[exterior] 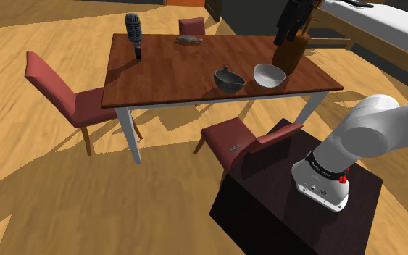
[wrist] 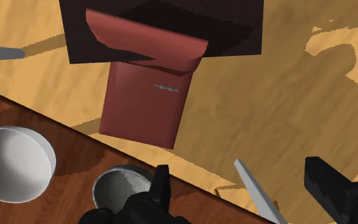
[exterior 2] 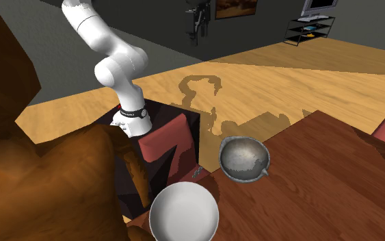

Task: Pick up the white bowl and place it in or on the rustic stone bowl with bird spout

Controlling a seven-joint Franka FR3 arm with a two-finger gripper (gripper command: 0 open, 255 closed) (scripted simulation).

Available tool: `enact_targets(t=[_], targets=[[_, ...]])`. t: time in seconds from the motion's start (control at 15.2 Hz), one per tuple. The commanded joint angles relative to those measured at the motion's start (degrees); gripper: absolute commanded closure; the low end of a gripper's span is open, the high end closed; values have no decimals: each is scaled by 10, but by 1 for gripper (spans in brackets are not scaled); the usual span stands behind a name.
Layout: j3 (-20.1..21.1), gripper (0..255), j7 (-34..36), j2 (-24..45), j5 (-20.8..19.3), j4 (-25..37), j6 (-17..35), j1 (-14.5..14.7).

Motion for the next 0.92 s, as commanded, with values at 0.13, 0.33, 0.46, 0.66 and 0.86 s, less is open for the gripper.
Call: enact_targets(t=[0.13, 0.33, 0.46, 0.66, 0.86], targets=[[-12, 0, -21, 4, -15, -24, 27, -6], [-31, 0, -51, 16, -37, -56, 69, -16], [-44, 0, -70, 28, -52, -74, 98, -24], [-64, 0, -98, 51, -73, -96, 143, -36], [-84, 0, -125, 81, -94, -112, 191, -48]])
